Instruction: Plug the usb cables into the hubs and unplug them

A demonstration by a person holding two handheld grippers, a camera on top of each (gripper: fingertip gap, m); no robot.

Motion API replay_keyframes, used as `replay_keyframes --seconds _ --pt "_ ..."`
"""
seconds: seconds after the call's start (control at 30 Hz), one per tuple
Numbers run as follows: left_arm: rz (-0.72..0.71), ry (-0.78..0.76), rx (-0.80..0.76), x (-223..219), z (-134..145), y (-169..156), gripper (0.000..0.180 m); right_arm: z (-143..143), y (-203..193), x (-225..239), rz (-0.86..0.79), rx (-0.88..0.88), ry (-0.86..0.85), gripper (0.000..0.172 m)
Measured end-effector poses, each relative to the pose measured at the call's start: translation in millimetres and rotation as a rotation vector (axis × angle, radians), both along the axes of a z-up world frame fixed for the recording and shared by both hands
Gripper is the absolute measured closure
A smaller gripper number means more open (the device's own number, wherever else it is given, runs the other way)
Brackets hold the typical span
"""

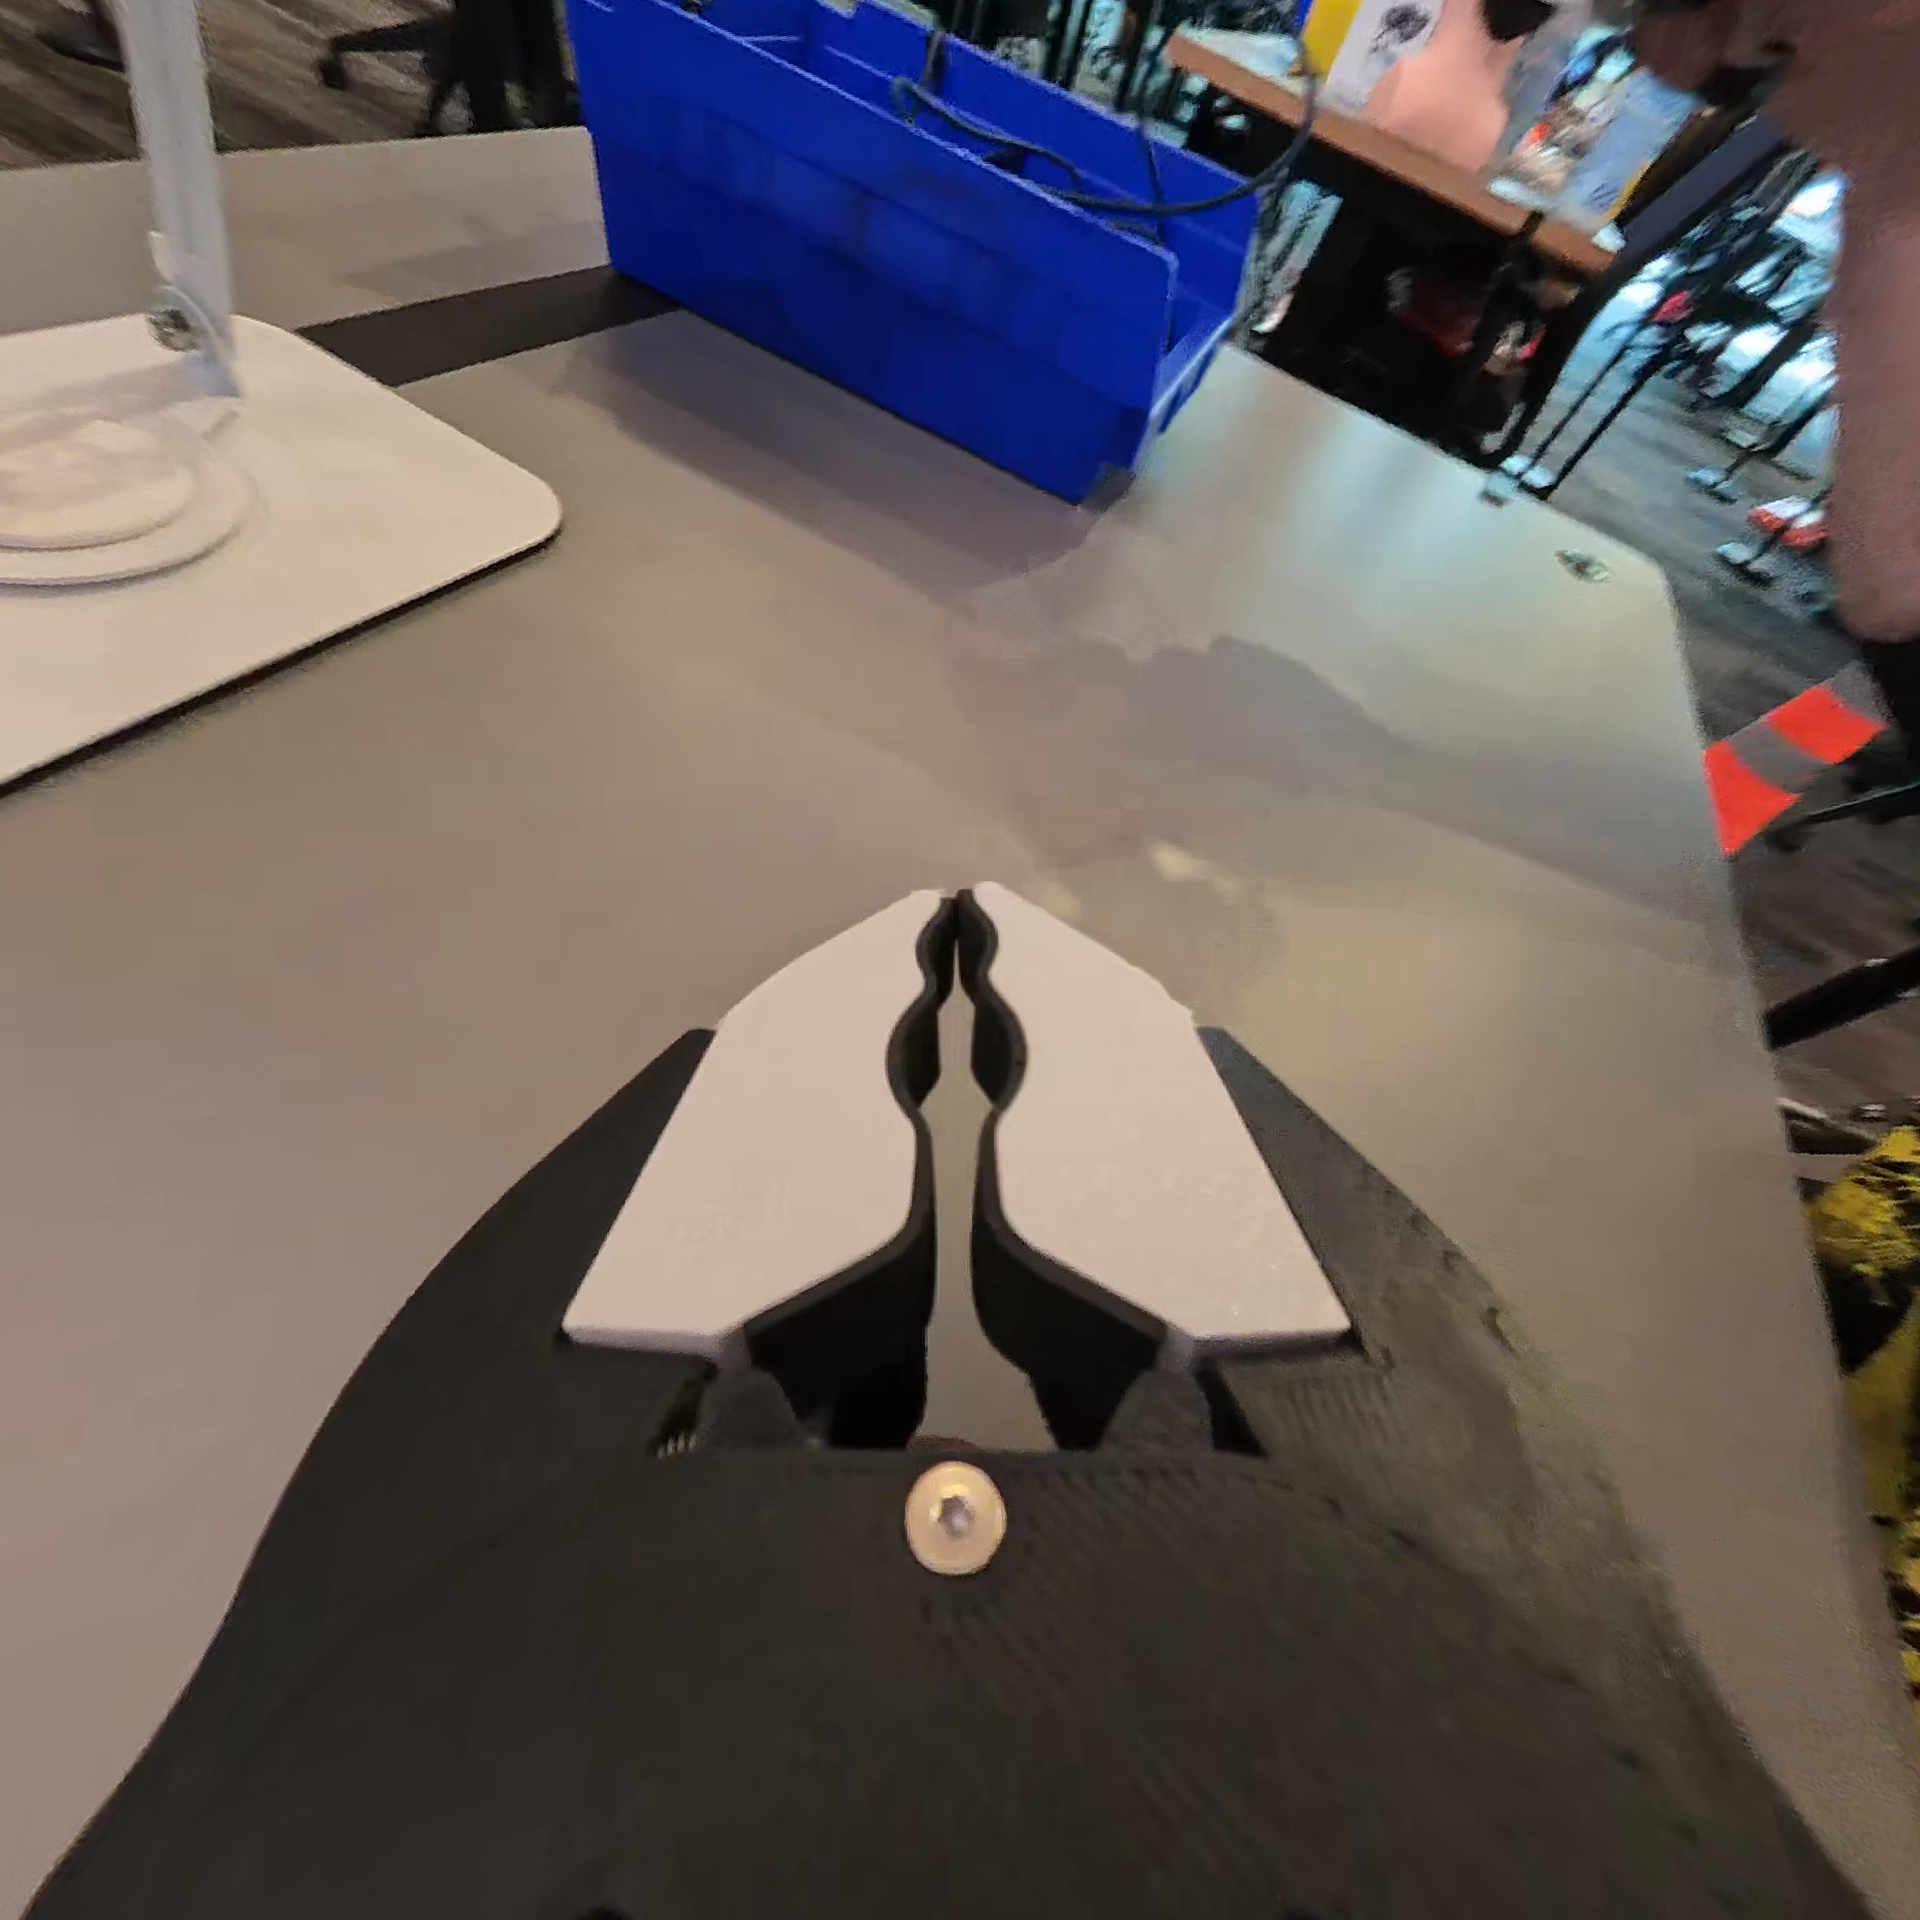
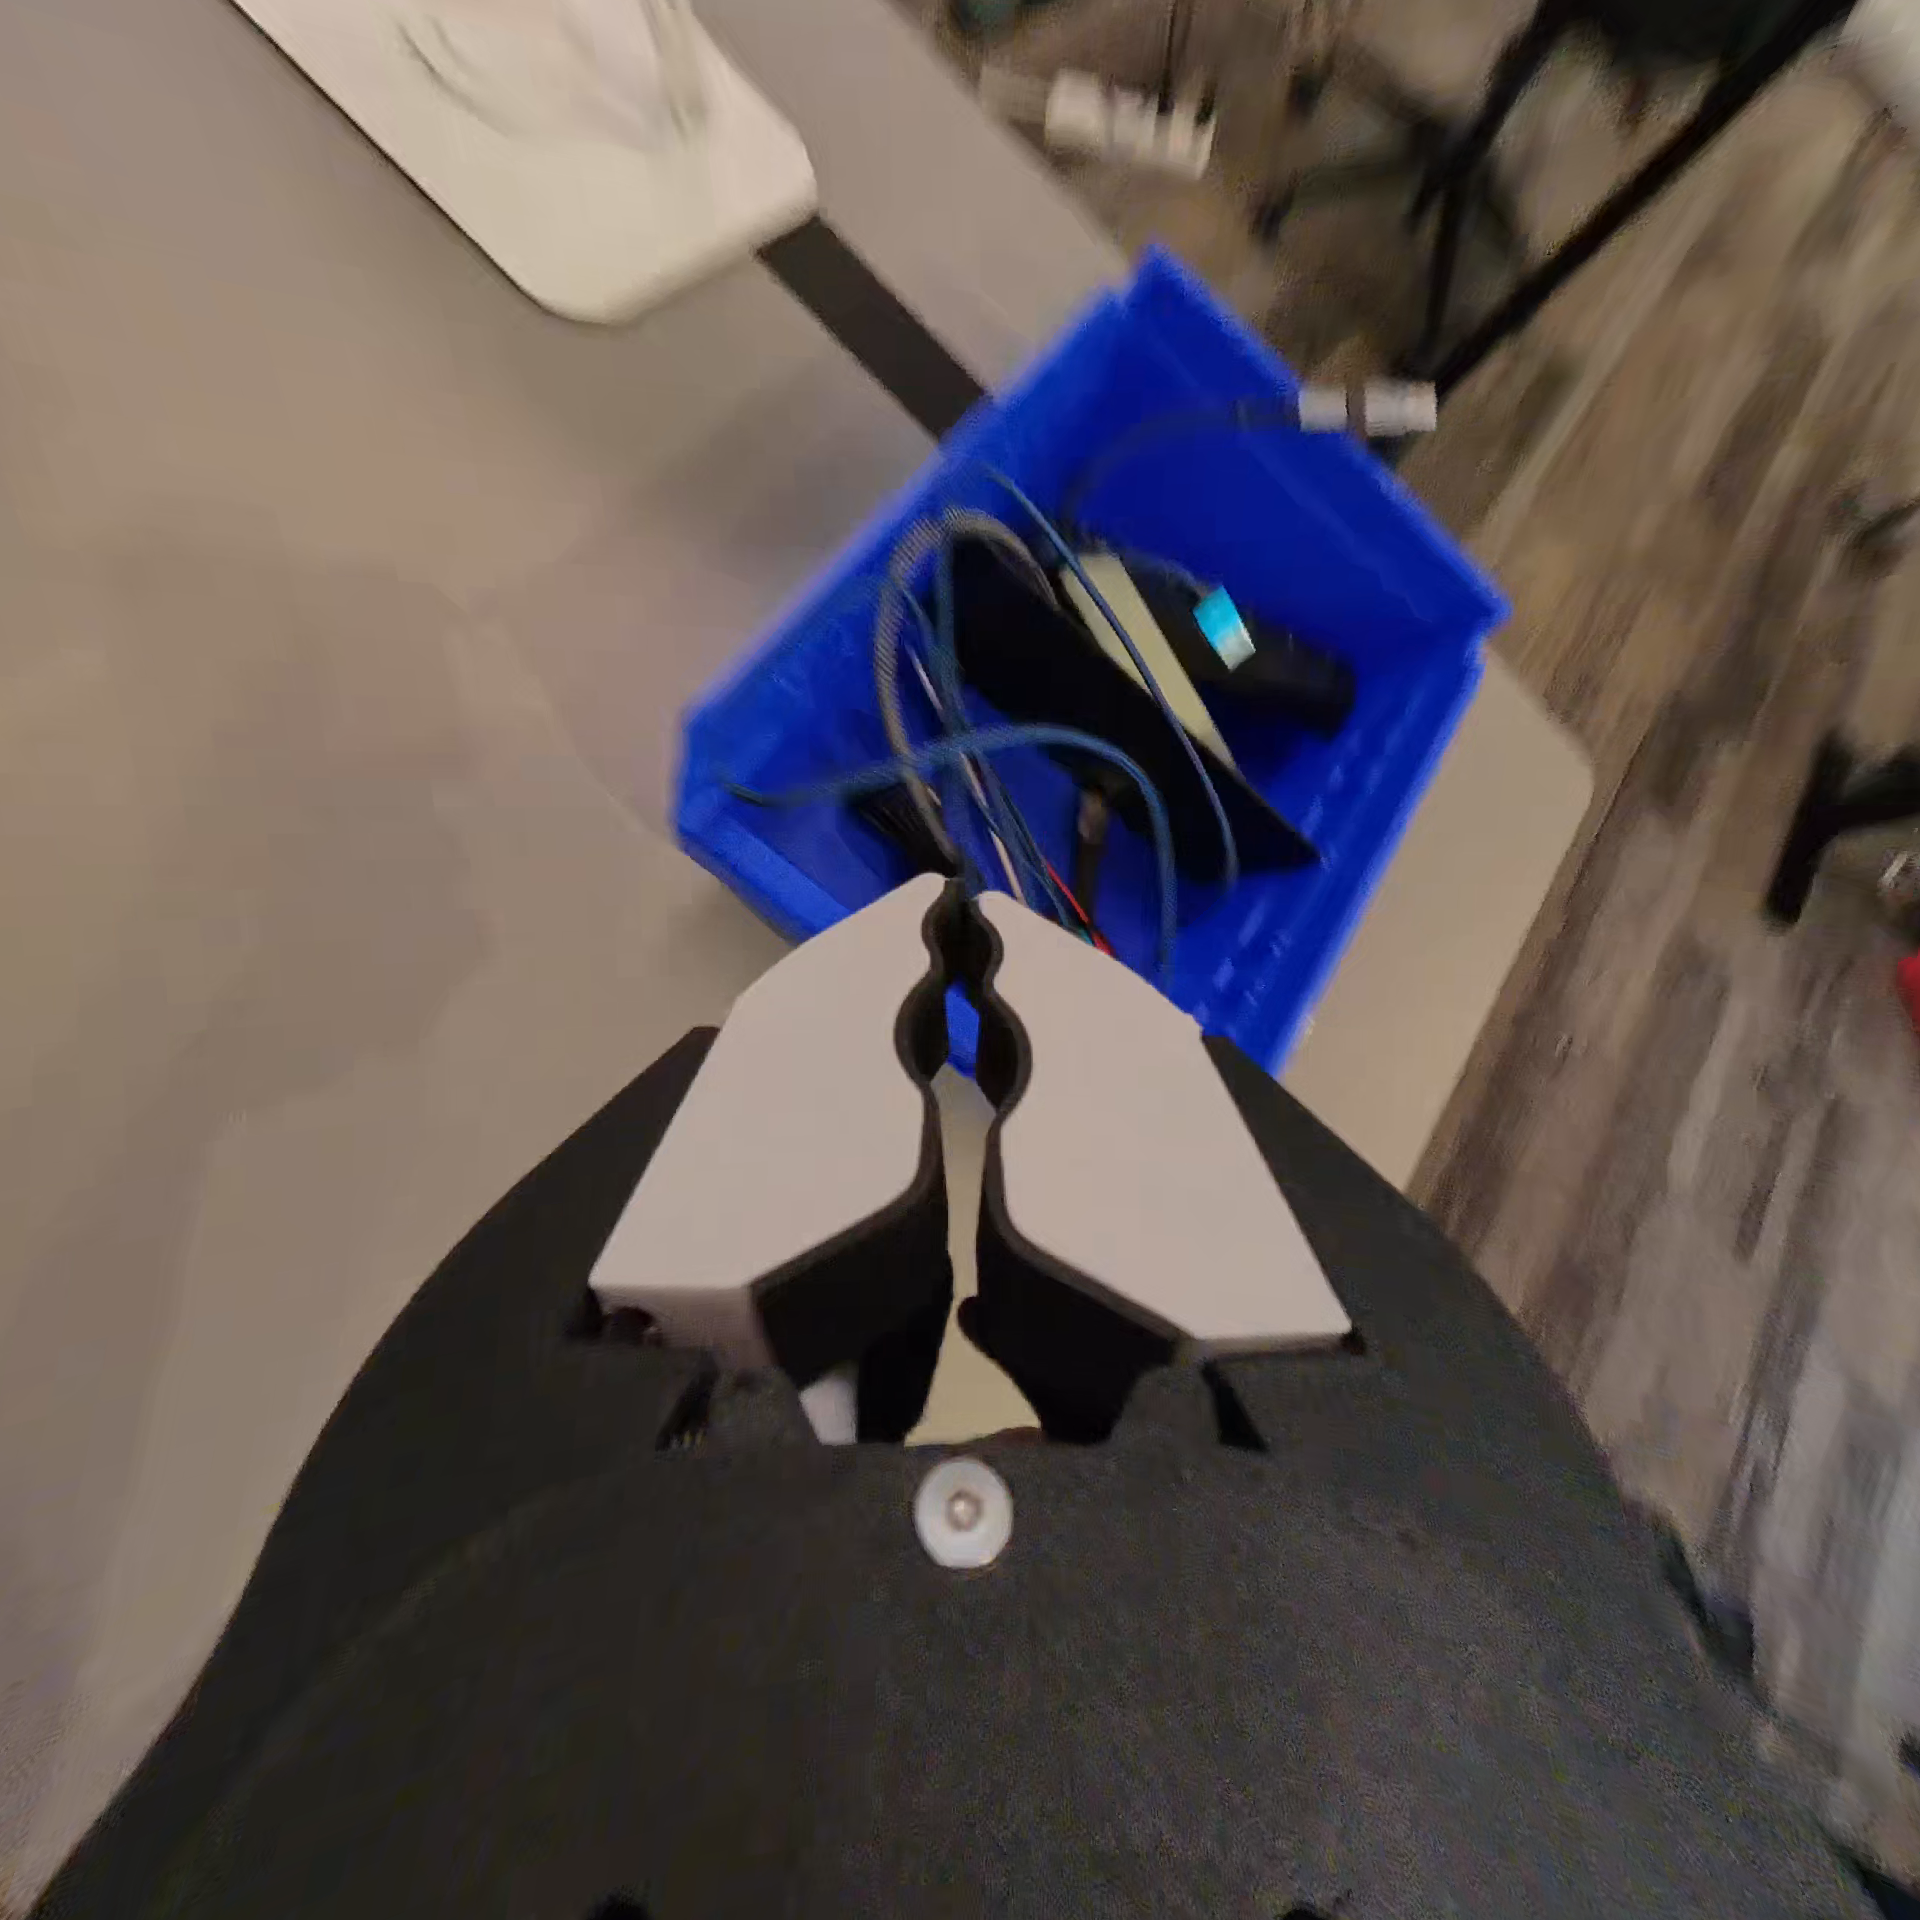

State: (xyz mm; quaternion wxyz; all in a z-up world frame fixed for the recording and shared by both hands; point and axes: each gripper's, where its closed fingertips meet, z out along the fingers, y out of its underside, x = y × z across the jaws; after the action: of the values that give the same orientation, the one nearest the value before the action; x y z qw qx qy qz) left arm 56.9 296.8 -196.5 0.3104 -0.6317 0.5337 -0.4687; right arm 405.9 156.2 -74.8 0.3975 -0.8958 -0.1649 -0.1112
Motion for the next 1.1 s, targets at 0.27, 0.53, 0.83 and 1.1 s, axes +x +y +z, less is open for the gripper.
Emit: replay_keyframes --seconds 0.27,0.53,0.83,1.1 --pt "0.085 0.168 0.081 -12.3 -31.9 9.1 0.179 -66.2 15.4 -192.8 0.344 0.136 0.193 0.157" --pt "0.059 0.305 0.100 -15.3 -55.5 4.9 0.160 -141.7 52.3 -251.4 0.380 0.081 0.352 0.112" --pt "0.035 0.394 0.113 -17.2 -69.0 -4.4 0.136 -189.4 73.5 -260.0 0.362 -0.078 0.211 0.108" --pt "0.013 0.376 0.057 -17.1 -67.6 -5.5 0.137 -189.5 74.5 -260.3 0.360 -0.072 0.207 0.117"
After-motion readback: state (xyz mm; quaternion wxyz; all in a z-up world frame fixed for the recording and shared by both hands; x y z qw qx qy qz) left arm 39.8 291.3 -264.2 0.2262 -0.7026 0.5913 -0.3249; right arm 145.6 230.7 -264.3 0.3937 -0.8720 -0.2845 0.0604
